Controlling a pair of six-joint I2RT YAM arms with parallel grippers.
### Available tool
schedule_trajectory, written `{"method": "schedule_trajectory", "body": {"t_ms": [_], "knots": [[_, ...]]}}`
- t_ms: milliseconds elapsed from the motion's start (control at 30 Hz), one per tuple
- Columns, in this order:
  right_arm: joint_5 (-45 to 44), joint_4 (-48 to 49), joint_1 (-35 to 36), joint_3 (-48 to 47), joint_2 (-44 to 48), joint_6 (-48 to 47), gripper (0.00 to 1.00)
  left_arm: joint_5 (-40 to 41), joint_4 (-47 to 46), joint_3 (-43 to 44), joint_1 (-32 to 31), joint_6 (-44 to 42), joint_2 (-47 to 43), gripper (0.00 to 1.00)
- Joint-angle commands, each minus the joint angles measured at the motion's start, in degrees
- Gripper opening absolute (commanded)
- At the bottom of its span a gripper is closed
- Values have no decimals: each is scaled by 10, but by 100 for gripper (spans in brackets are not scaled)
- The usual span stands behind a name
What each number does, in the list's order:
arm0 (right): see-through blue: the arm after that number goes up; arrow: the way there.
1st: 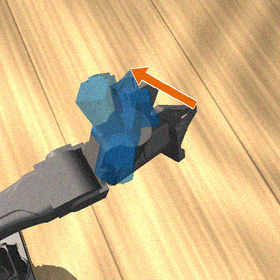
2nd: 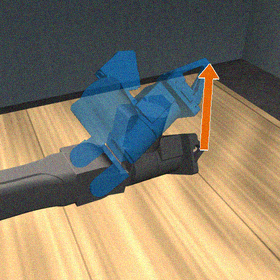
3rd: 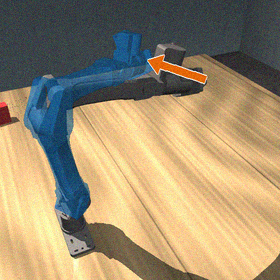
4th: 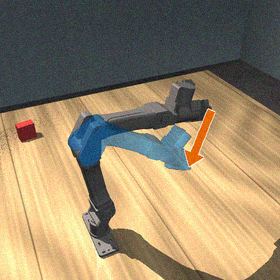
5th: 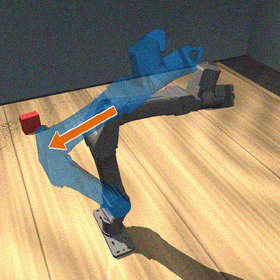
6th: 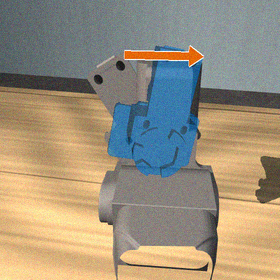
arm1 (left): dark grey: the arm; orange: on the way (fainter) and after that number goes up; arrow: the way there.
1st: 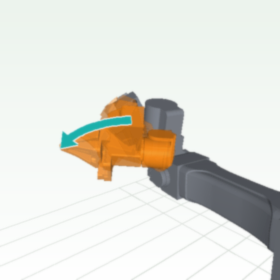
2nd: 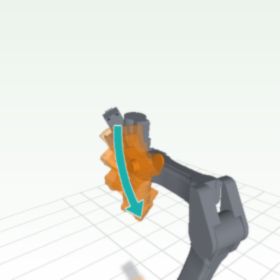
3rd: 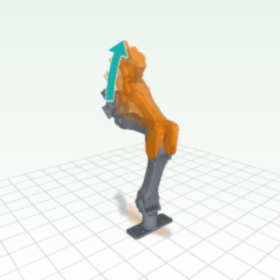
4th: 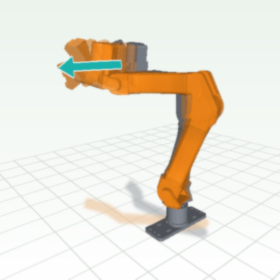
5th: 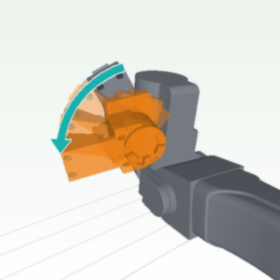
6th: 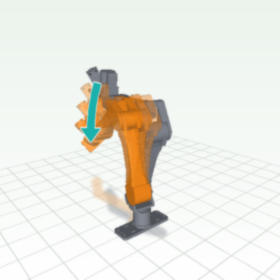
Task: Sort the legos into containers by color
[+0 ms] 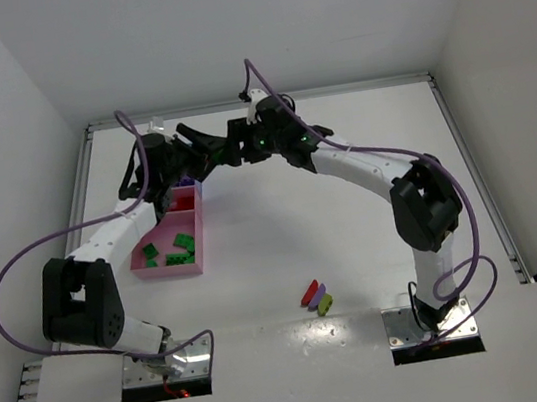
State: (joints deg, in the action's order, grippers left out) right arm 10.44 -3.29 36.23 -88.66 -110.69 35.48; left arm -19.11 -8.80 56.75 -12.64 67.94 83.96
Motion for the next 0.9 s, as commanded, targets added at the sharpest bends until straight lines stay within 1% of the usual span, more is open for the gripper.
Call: {"method": "schedule_trajectory", "body": {"t_ms": [0,67,133,233,400,467,500,533,567,633,767,800,867], "knots": [[-27,54,-9,-47,-4,1,62,-57,-23,-23,-8,12,-19,0],[-33,54,-9,-62,-9,-4,62,-57,-36,-31,-8,25,-19,0],[-33,59,-14,-69,-15,-4,59,-62,-41,-38,-8,31,-19,0],[-33,59,-14,-79,-15,-4,58,-68,-55,-44,-8,41,-19,0],[-28,71,-14,-85,-20,-15,55,-79,-75,-54,-8,55,-13,0],[-28,71,-14,-85,-20,-20,52,-79,-80,-60,-8,61,-13,0],[-28,71,-14,-85,-20,-20,52,-79,-80,-60,-8,61,-13,0],[-28,71,-14,-85,-20,-20,50,-79,-80,-60,-8,61,-13,0],[-28,71,-14,-85,-20,-25,46,-79,-80,-60,-8,61,-13,0],[-28,71,-14,-85,-20,-31,44,-79,-80,-65,-8,61,-13,0],[-28,76,-14,-90,-20,-44,32,-79,-80,-71,-8,61,-13,0],[-28,76,-14,-90,-20,-52,25,-79,-85,-71,-8,61,-13,0],[-28,76,-14,-90,-20,-59,18,-79,-85,-71,-8,61,-13,0]]}}
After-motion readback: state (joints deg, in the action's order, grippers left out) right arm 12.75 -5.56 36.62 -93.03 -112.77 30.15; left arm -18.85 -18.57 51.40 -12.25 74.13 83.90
